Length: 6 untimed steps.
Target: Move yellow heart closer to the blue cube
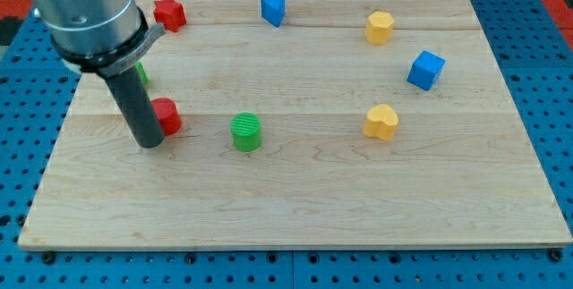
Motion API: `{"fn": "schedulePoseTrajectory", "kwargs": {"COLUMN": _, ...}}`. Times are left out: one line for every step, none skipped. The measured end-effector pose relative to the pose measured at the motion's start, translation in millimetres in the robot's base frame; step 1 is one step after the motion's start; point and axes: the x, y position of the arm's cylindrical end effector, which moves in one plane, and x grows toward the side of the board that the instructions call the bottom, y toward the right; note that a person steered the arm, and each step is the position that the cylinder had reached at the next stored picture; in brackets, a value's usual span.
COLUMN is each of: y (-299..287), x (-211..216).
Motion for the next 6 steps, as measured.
{"fn": "schedulePoseTrajectory", "kwargs": {"y": 3, "x": 39}}
{"fn": "schedulePoseTrajectory", "kwargs": {"y": 55, "x": 47}}
{"fn": "schedulePoseTrajectory", "kwargs": {"y": 115, "x": 35}}
{"fn": "schedulePoseTrajectory", "kwargs": {"y": 136, "x": 15}}
{"fn": "schedulePoseTrajectory", "kwargs": {"y": 236, "x": 16}}
{"fn": "schedulePoseTrajectory", "kwargs": {"y": 336, "x": 16}}
